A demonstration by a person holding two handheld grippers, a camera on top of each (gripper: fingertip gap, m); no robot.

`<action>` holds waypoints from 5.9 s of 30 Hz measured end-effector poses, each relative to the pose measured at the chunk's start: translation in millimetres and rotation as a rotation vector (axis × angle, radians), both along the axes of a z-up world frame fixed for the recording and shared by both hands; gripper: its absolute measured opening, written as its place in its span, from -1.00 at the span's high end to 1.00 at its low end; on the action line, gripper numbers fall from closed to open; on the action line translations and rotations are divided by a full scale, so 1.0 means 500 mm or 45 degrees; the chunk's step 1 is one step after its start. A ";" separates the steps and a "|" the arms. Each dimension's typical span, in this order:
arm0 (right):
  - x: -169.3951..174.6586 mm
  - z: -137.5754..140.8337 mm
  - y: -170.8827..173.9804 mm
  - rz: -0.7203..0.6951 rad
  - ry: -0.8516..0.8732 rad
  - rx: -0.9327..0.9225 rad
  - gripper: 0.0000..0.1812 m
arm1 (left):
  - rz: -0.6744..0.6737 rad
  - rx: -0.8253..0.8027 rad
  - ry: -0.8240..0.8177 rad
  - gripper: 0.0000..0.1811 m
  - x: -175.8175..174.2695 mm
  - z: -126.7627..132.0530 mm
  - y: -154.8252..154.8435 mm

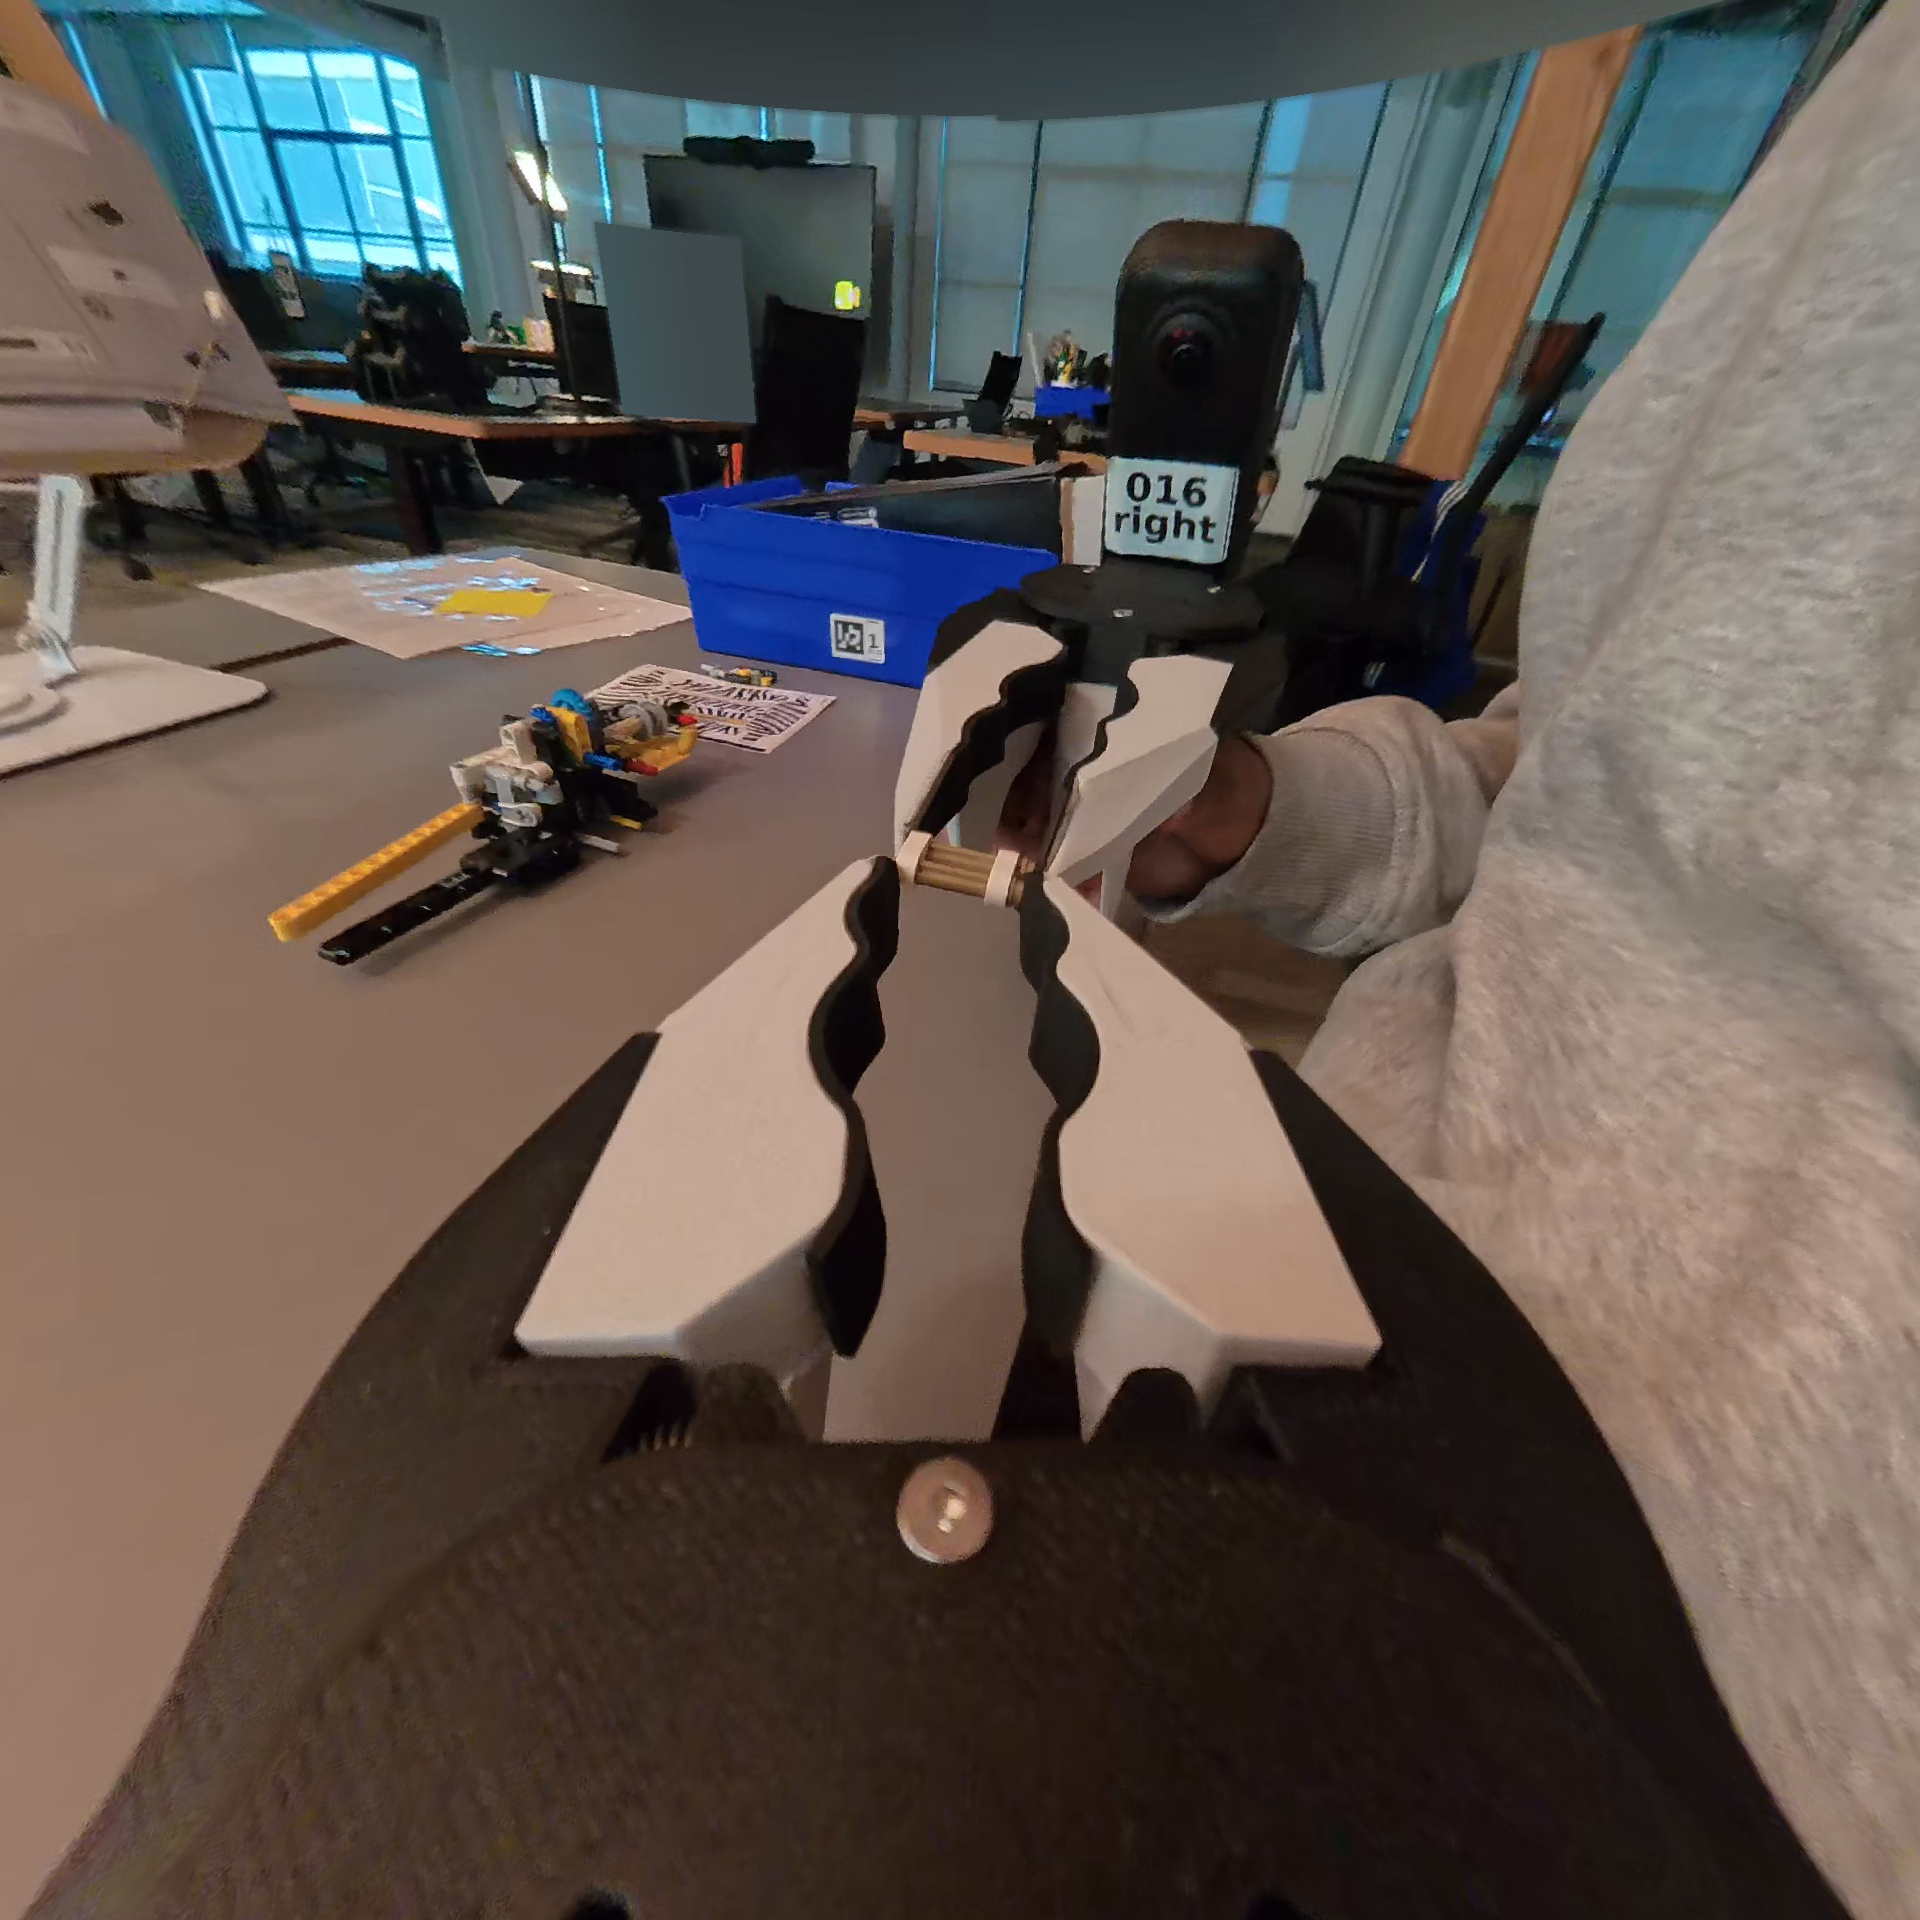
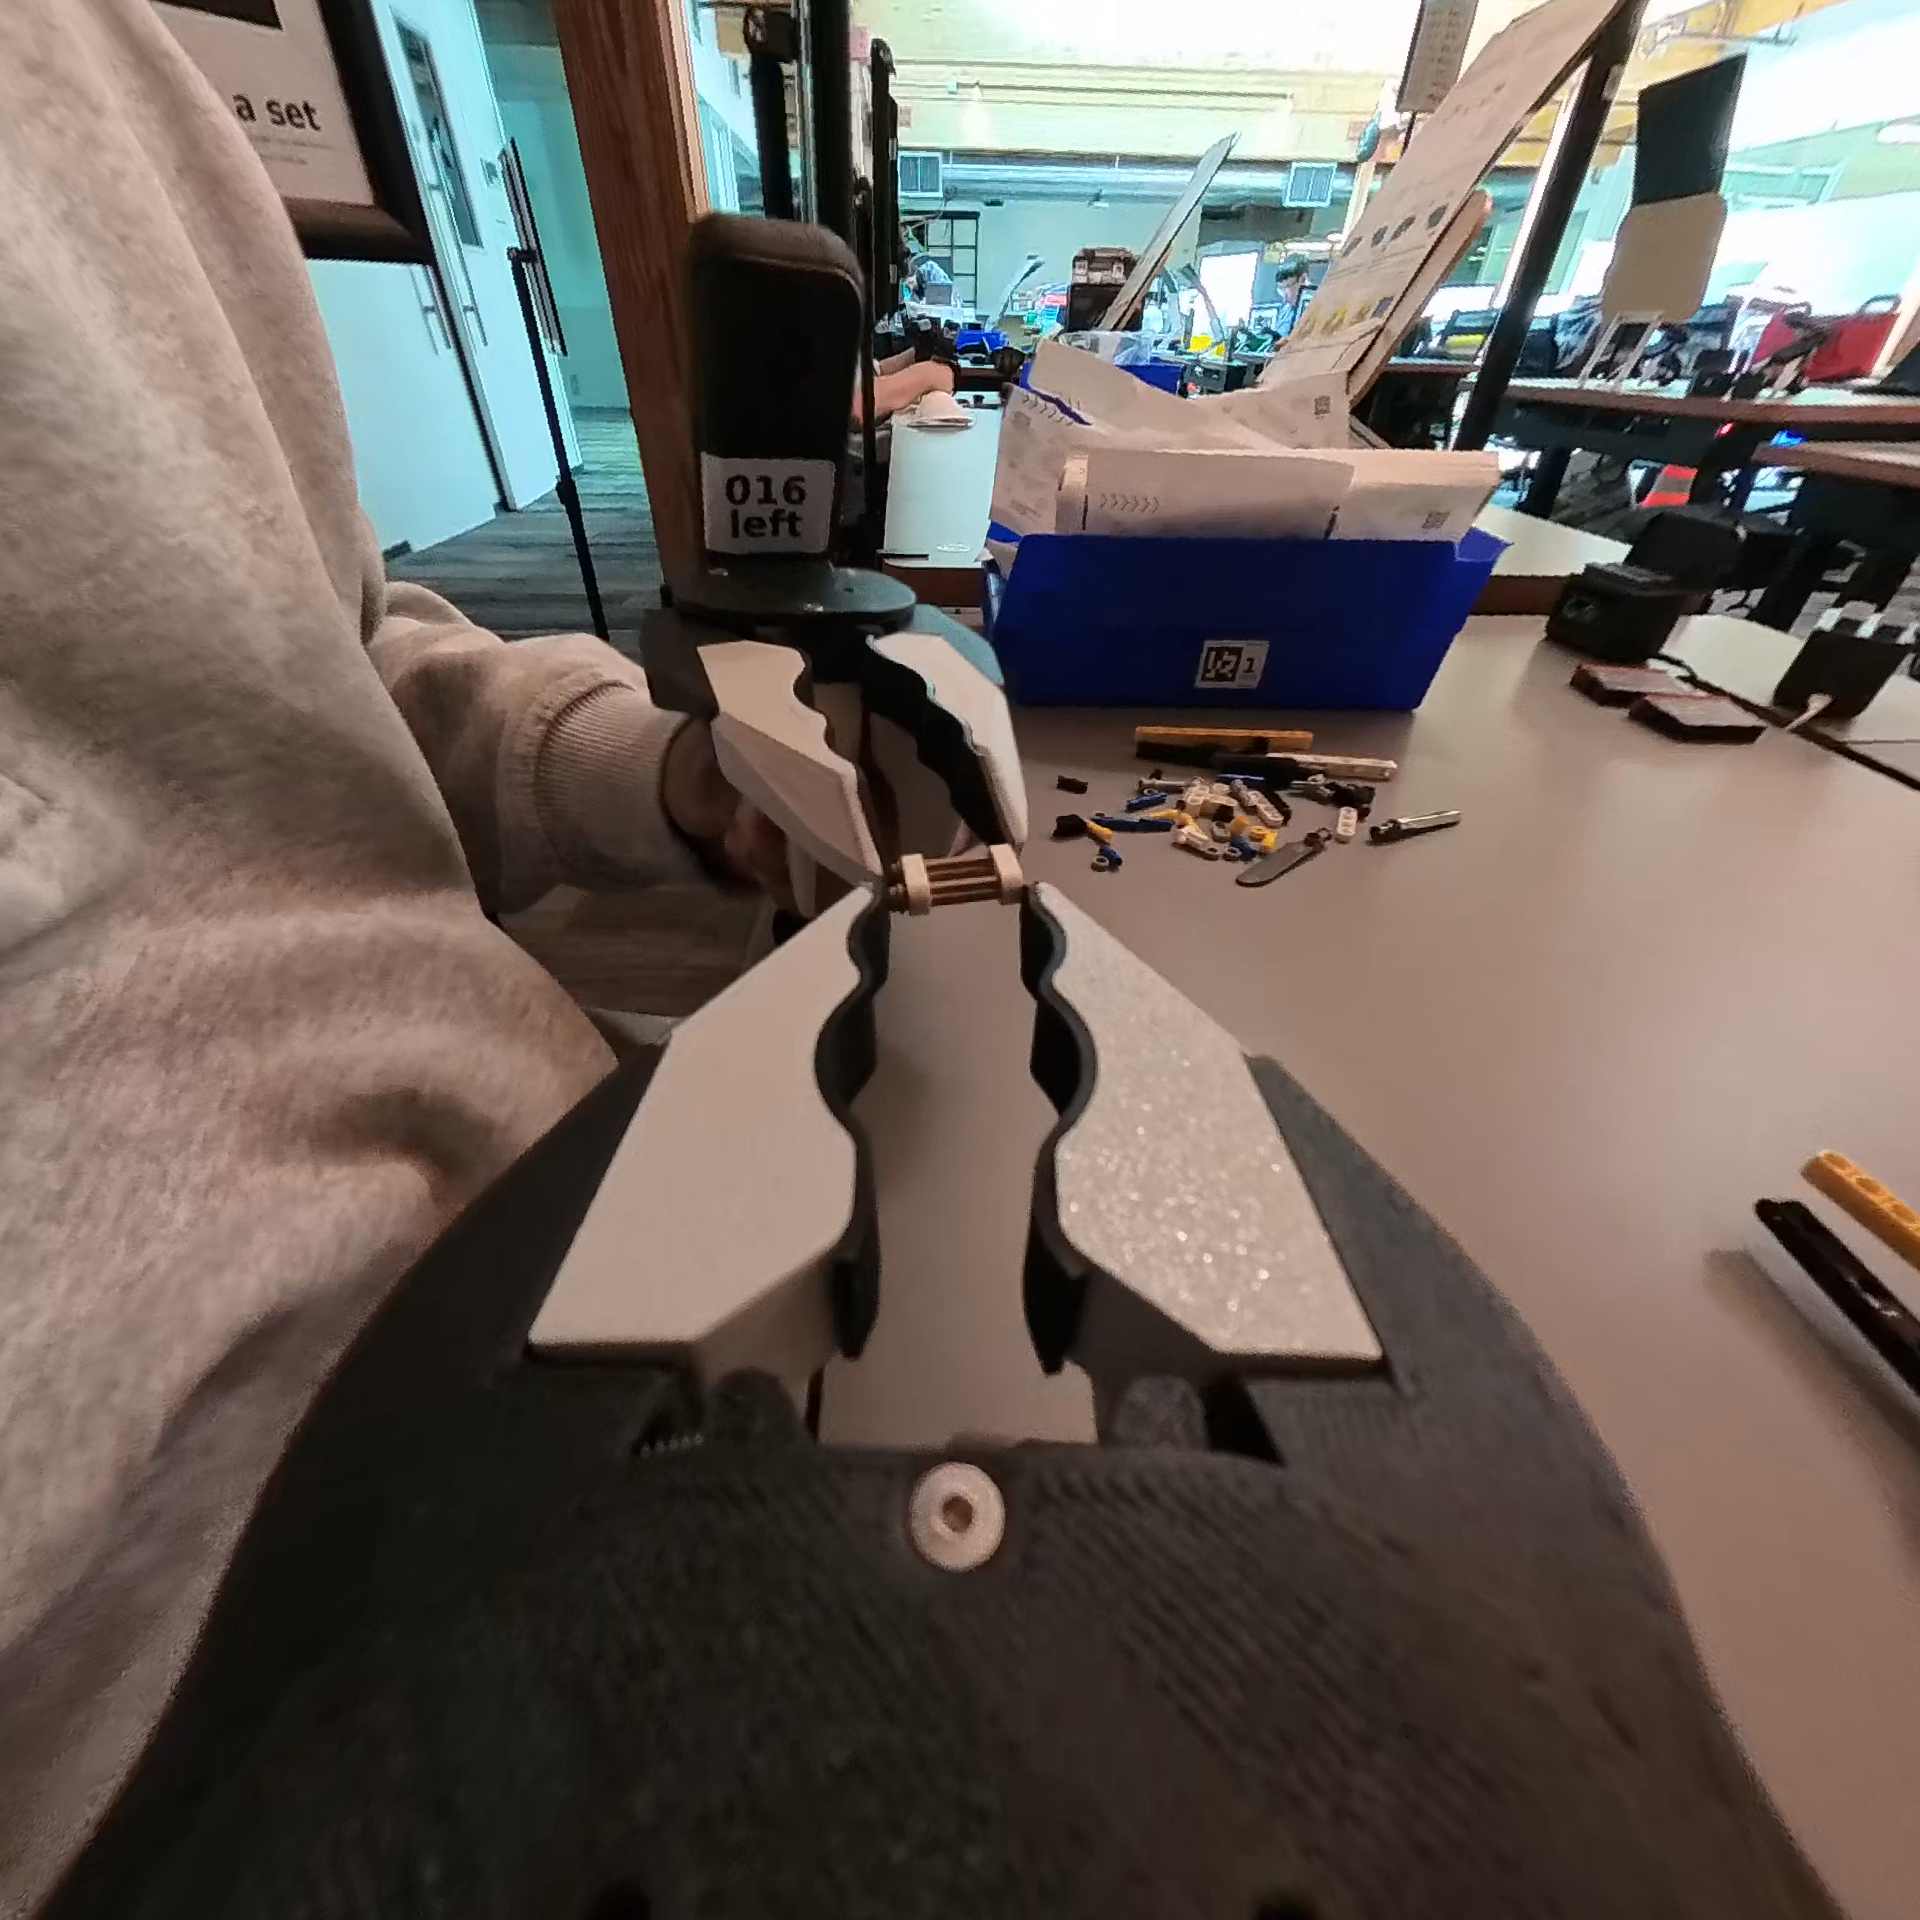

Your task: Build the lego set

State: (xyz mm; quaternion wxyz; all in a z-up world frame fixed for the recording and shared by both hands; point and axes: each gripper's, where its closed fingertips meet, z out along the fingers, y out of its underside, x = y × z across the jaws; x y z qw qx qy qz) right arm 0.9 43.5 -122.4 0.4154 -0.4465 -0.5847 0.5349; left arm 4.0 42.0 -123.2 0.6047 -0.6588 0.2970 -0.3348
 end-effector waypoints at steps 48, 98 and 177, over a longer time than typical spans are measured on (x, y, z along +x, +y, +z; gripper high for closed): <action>0.009 0.016 -0.013 0.057 0.041 0.103 0.76 | -0.039 -0.004 -0.040 0.75 0.012 0.007 -0.004; 0.000 0.001 -0.019 0.077 -0.006 -0.057 0.95 | 0.049 0.012 -0.025 0.82 0.002 0.002 0.005; 0.003 -0.008 -0.009 0.061 -0.047 -0.093 0.75 | 0.038 -0.079 0.012 0.76 0.007 -0.018 0.002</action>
